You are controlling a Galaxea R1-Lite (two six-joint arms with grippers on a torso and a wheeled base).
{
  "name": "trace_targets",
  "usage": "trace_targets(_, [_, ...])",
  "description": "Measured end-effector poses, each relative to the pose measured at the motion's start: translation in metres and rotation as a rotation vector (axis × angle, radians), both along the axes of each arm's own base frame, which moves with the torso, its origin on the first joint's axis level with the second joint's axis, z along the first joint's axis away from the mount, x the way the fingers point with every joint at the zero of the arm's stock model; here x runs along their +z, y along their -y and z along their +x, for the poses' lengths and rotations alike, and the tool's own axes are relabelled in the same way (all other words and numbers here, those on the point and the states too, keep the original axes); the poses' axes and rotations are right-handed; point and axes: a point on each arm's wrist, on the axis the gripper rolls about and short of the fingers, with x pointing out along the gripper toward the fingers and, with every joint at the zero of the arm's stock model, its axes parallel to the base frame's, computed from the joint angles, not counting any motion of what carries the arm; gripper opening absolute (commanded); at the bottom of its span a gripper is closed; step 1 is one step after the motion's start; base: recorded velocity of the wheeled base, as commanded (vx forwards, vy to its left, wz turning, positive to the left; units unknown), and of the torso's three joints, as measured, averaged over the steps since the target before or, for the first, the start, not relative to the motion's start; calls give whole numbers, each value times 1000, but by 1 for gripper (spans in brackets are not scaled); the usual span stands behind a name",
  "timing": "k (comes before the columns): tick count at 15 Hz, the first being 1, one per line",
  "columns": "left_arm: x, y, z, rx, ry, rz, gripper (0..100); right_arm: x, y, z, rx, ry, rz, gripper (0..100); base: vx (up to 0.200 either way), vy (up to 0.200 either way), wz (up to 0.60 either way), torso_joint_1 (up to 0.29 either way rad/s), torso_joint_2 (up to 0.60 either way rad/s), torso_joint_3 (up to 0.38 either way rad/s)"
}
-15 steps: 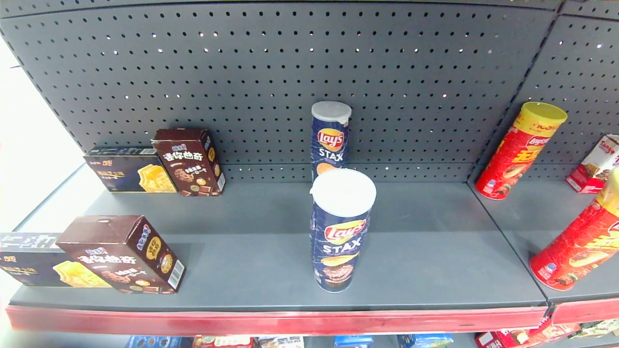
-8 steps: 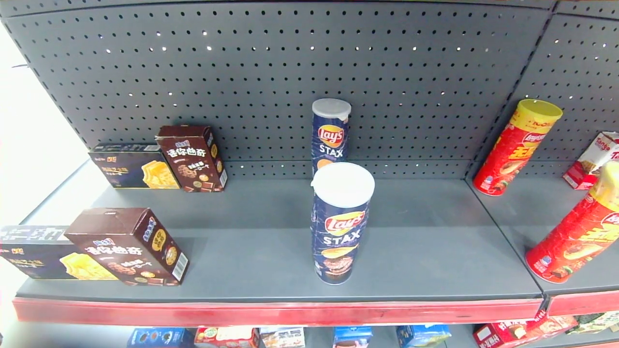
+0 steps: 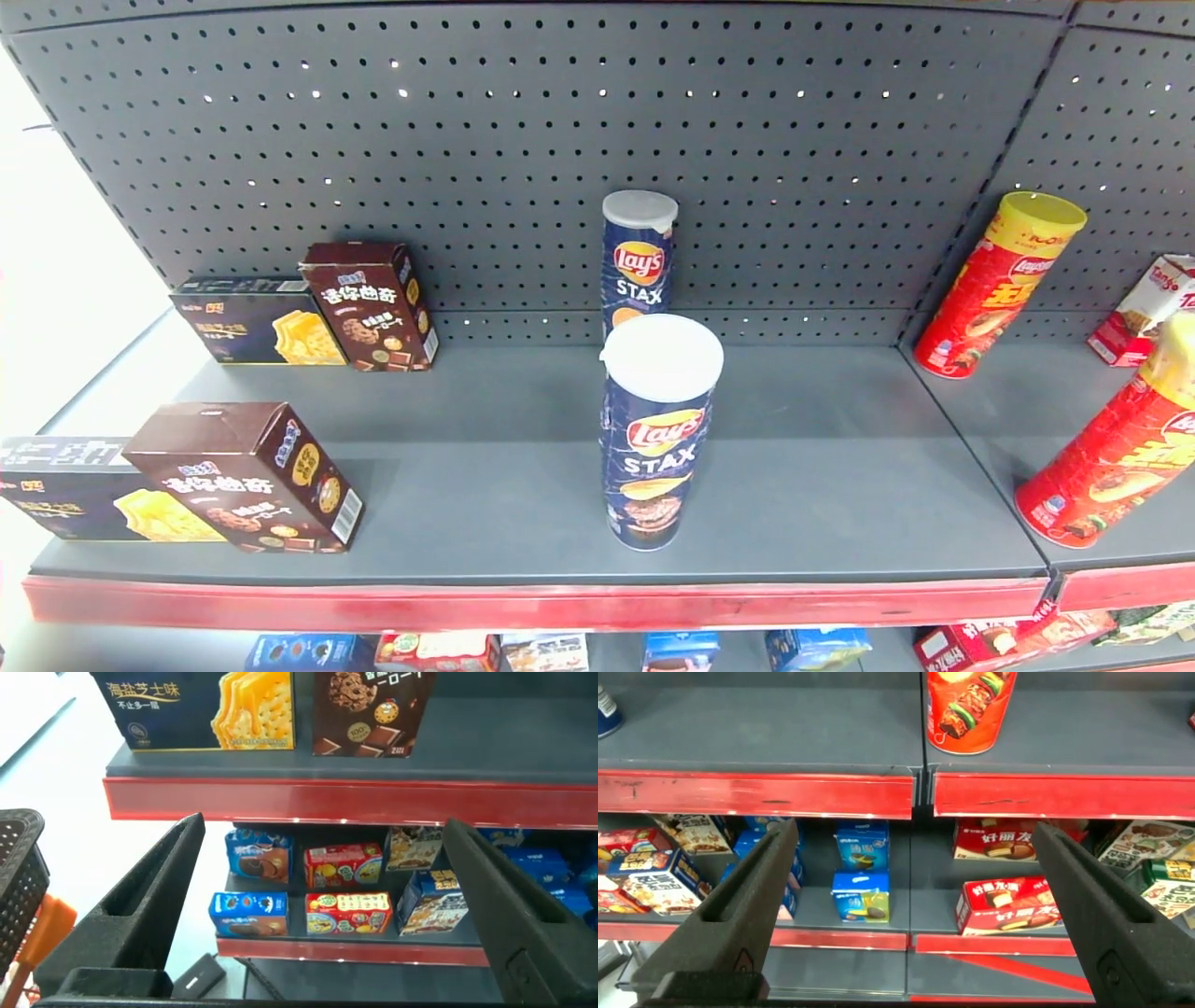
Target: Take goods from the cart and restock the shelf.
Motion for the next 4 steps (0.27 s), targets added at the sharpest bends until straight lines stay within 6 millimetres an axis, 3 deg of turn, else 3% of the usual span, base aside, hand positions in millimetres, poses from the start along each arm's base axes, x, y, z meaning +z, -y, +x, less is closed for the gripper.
trace_targets(4, [0, 0, 0, 0, 0, 0, 100, 0, 0, 0, 1, 1, -2, 100, 0, 0, 0, 0, 0, 0])
